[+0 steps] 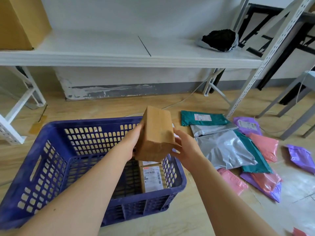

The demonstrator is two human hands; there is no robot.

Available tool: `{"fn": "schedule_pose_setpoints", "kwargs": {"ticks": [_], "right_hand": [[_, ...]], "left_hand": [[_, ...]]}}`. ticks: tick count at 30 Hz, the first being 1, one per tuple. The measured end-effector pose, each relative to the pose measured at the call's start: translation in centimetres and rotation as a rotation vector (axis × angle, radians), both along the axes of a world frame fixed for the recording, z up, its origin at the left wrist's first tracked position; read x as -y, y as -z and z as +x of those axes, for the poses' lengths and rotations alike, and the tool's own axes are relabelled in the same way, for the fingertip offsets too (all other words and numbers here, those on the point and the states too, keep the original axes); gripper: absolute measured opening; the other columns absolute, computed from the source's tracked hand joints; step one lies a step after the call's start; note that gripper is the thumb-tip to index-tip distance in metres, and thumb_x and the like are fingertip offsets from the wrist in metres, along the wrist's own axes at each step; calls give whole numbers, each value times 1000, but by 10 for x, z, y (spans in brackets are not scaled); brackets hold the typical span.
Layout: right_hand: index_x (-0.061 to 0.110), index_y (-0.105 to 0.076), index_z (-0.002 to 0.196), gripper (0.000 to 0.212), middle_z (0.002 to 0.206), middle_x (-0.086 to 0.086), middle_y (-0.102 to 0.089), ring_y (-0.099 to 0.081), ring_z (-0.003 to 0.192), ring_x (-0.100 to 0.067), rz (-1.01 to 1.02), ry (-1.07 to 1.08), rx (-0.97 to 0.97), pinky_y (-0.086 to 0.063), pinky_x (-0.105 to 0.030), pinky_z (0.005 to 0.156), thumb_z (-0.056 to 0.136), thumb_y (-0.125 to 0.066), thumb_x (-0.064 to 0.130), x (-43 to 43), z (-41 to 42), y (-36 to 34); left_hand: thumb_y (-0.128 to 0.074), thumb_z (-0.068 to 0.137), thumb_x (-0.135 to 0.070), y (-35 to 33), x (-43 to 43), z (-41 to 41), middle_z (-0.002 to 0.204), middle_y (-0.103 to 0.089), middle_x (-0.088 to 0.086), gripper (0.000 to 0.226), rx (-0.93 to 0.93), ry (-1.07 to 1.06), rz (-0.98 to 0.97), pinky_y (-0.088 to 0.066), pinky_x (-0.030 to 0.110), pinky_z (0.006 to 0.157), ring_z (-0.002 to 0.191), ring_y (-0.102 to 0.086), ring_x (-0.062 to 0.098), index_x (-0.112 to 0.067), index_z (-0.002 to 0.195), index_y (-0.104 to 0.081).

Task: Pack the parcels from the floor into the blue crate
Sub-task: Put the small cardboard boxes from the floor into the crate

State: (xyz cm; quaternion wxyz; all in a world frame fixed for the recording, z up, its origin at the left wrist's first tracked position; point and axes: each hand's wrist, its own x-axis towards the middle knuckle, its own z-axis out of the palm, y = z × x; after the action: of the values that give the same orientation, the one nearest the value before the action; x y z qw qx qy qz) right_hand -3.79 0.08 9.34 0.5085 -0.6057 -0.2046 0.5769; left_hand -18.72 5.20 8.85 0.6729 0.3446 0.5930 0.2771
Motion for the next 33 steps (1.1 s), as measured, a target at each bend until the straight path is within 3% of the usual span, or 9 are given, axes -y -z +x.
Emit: {"fn": "schedule_pose_setpoints", "kwargs": {"ticks": [4, 8, 12, 16, 20, 22, 24, 28, 33], "right_hand": [[27, -62, 117, 29, 108, -2, -66, -63, 97, -18, 85, -99, 161, -49, -32, 82, 97, -42, 21, -3, -6, 5], [31, -60, 125, 34, 118, 3, -65, -60, 107, -14, 177, -158, 254, -49, -30, 85, 94, -48, 21, -6, -11, 7], [27, -41, 138, 60, 133, -2, -53, -54, 117, -22, -4, -195, 166, -46, -43, 98, 83, -62, 44, -6, -17, 10], [19, -54, 116, 42, 114, -5, -61, -62, 101, -21, -43, -222, 85, -54, -37, 86, 80, -68, 37, -5, -14, 12], [24, -48, 131, 50, 103, 7, -58, -57, 95, -12, 62, -192, 305, -52, -35, 89, 84, -65, 26, -7, -12, 13], [24, -40, 140, 55, 90, 15, -54, -54, 84, -3, 100, -203, 331, -47, -24, 78, 89, -60, 22, -7, -13, 12], [25, -42, 140, 50, 95, 16, -58, -54, 88, -2, 96, -210, 303, -44, -20, 75, 92, -56, 24, -7, -15, 8], [29, -44, 137, 55, 136, 5, -50, -50, 122, -20, -1, -221, 260, -42, -41, 102, 86, -53, 47, -9, -22, 10], [21, -51, 126, 49, 112, -1, -64, -64, 95, -17, -26, -242, 170, -55, -38, 85, 83, -63, 41, -8, -18, 13]], "left_hand": [[-61, 55, -78, -4, 2, -9, 117, -61, 13, 85, 111, 98, -73, -46, 54, 93, 107, -57, 35, -25, 120, -52], [-63, 78, -51, 1, 3, -20, 100, -68, 14, 42, 277, 20, -61, -46, 53, 89, 97, -60, 34, -20, 106, -59], [-56, 84, -43, 4, 2, -28, 82, -72, 10, 31, 535, -48, -55, -45, 51, 87, 89, -60, 32, -19, 103, -62], [-54, 89, -38, 7, -1, -23, 86, -66, 11, 29, 393, -97, -54, -50, 42, 76, 84, -60, 28, -17, 108, -61], [-54, 82, -59, 12, -8, -22, 92, -66, 9, 49, 101, -110, 85, -53, 40, 81, 90, -62, 26, -18, 109, -60], [-58, 76, -64, 13, -8, -23, 101, -65, 11, 55, 121, -36, 56, -50, 45, 90, 98, -62, 29, -20, 109, -57], [-64, 78, -51, 14, -7, -25, 104, -63, 13, 47, 137, -29, 11, -48, 48, 92, 99, -60, 31, -20, 113, -54], [-59, 85, -32, 17, -5, -32, 94, -64, 11, 19, 333, -129, -60, -49, 45, 80, 88, -60, 30, -21, 101, -60], [-57, 88, -31, 24, -8, -31, 101, -67, 10, 24, 357, -154, -73, -50, 43, 83, 93, -62, 28, -17, 107, -61]]}}
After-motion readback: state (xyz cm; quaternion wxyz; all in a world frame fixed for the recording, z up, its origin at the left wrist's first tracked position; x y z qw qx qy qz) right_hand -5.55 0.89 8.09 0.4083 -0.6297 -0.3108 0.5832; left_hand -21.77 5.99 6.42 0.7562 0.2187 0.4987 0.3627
